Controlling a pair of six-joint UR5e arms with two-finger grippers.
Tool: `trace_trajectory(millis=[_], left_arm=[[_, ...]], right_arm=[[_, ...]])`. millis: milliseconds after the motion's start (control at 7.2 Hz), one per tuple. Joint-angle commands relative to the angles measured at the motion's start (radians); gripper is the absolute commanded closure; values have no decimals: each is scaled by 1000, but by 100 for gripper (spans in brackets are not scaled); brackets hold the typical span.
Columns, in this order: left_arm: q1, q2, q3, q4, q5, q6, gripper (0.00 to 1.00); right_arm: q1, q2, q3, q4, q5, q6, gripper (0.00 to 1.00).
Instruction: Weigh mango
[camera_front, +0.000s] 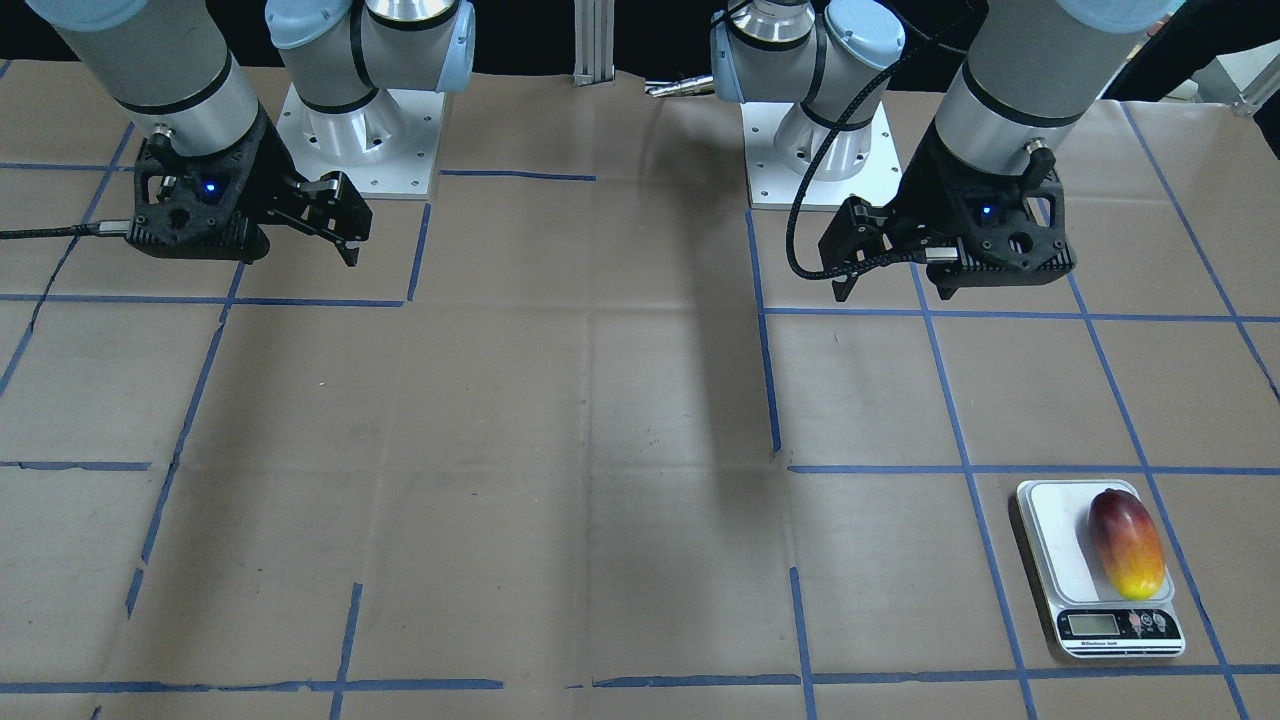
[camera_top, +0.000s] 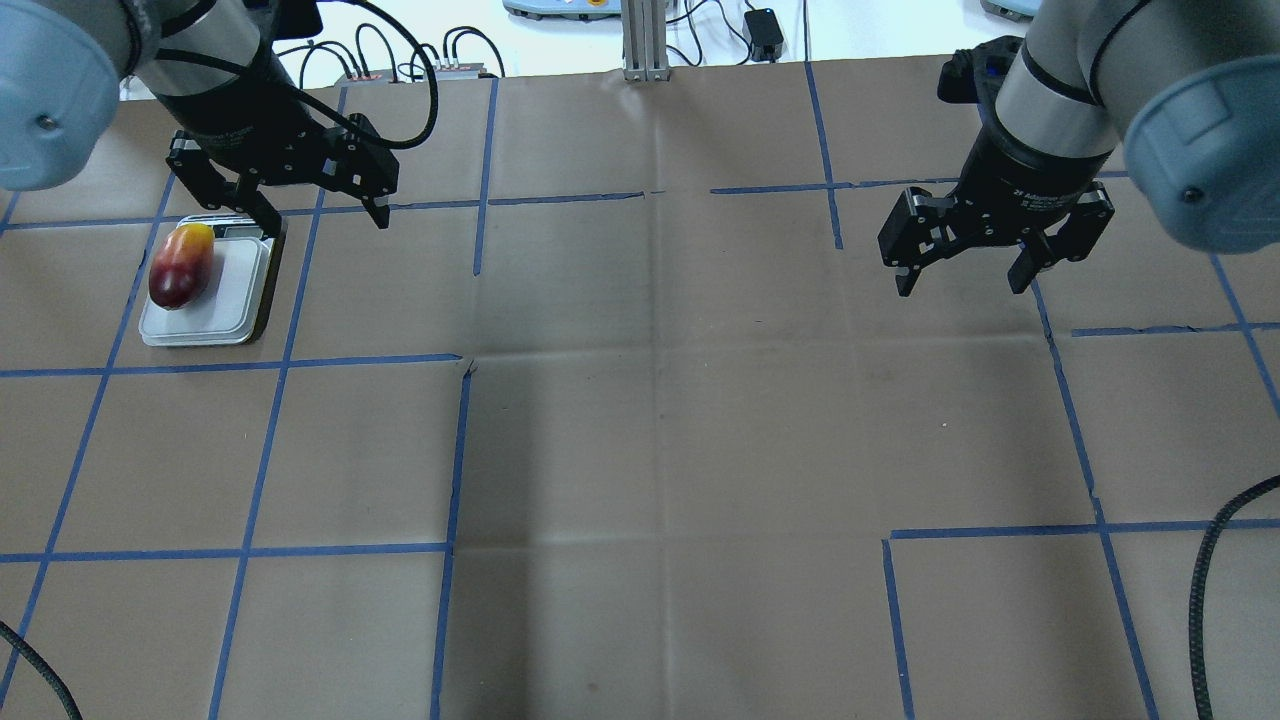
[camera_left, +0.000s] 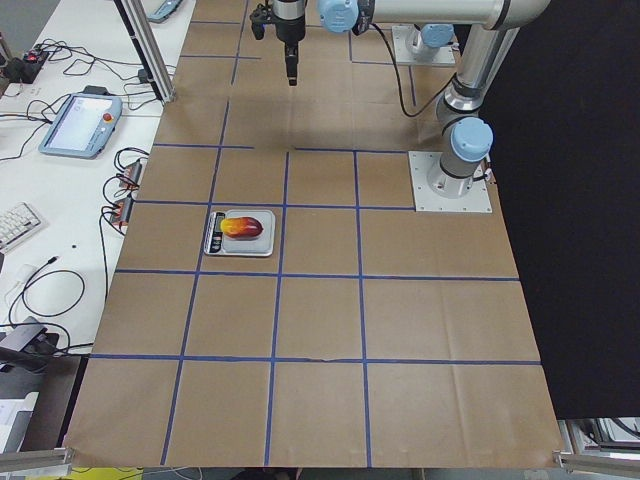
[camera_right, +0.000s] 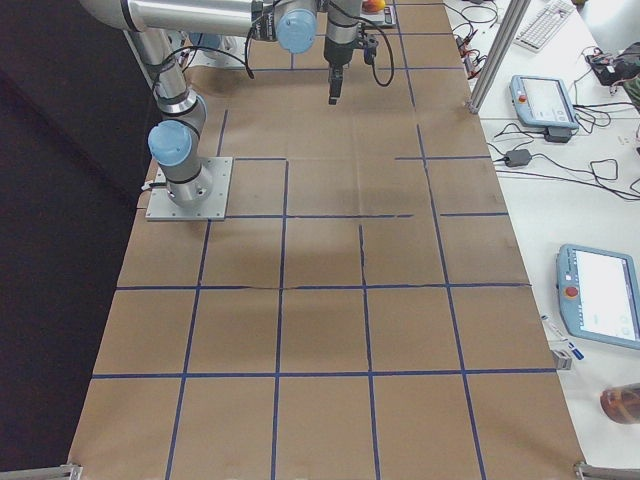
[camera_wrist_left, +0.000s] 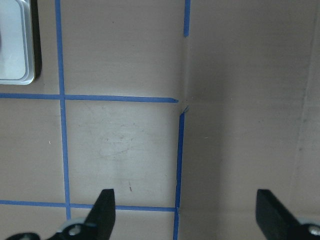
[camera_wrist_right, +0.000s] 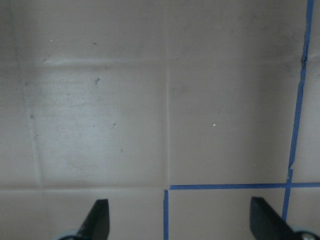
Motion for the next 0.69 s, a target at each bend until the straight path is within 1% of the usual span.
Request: trace_trajectory(millis=[0,139,556], left_arm=[[0,14,-17,-9,-3,11,0],[0,41,-74,5,0,11,0],[3,29,-70,0,-3,11,0]], right_arm=[[0,0,0,0,0,0,0],[0,0,0,0,0,0,0],[0,0,0,0,0,0,0]])
